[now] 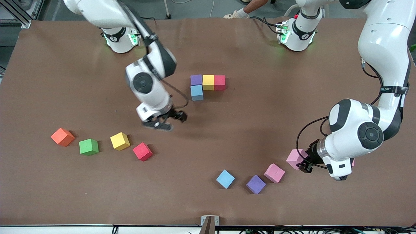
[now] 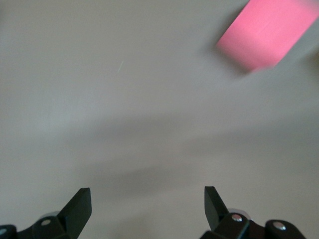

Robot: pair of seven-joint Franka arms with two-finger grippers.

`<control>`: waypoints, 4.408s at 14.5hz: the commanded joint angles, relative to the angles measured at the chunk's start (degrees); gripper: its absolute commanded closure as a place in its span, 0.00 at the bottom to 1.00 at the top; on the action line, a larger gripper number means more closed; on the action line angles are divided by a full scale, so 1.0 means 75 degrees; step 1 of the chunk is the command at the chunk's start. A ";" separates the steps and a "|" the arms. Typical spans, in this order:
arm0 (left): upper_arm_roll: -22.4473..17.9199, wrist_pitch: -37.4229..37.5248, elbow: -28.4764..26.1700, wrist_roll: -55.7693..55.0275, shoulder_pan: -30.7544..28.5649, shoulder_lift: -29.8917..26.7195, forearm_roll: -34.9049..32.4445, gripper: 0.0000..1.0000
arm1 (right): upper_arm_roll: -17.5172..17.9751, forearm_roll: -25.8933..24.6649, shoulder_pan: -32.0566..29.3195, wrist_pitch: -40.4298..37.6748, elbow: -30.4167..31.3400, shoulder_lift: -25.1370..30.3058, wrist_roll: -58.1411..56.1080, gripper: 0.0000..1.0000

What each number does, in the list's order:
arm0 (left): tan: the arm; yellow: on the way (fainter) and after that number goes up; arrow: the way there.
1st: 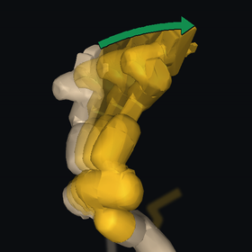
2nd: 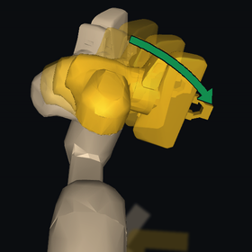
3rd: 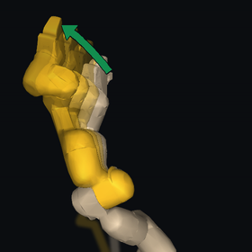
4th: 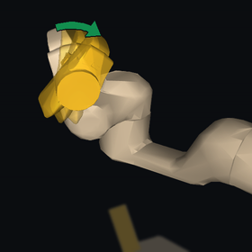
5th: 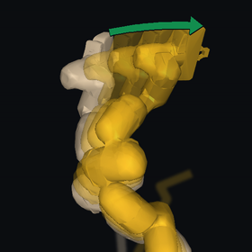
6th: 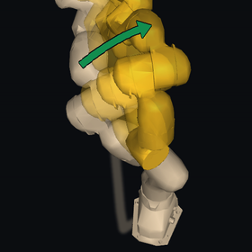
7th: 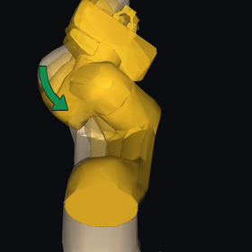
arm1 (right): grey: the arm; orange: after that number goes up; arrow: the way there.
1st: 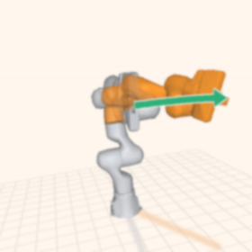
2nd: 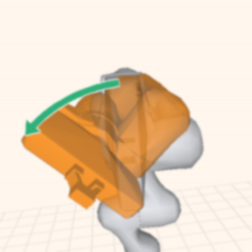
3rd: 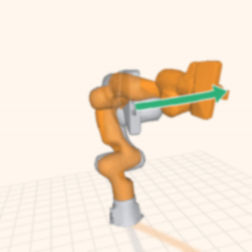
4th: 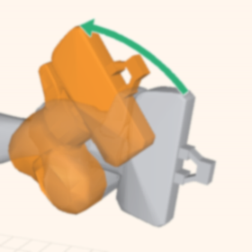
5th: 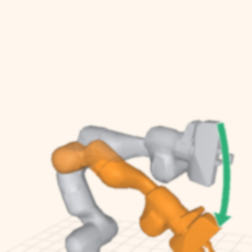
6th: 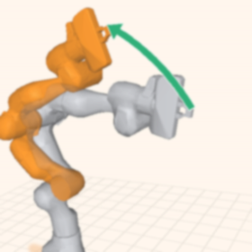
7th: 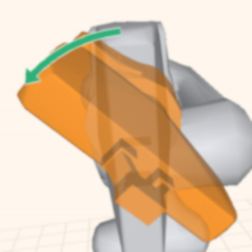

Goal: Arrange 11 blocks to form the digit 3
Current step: 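Grasp the red block with the right gripper, then carry the red block to the center and set it below the blue block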

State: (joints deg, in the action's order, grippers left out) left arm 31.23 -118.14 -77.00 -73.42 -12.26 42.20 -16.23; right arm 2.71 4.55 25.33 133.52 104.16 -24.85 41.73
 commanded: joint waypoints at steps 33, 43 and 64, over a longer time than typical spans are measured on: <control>0.0008 0.0038 -0.0116 0.0004 -0.0030 -0.0142 0.0031 0.84 | -0.0069 0.0003 -0.1690 -0.0013 -0.1806 -0.2195 0.1737 0.00; 0.0008 0.0038 -0.0116 0.0004 -0.0030 -0.0142 0.0031 0.84 | -0.0069 0.0038 -0.1678 0.0033 -0.1783 -0.2324 0.1678 0.39; 0.0008 0.0038 -0.0116 0.0027 -0.0030 -0.0130 0.0019 0.84 | -0.0069 -0.0009 0.1708 -0.0423 -0.1491 -0.1633 -0.1132 0.55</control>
State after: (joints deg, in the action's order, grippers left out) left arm 31.22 -118.14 -77.07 -73.39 -12.25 42.20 -16.23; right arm 2.76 4.47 37.48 130.64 89.82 -38.80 36.85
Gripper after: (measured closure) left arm 0.833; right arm 0.388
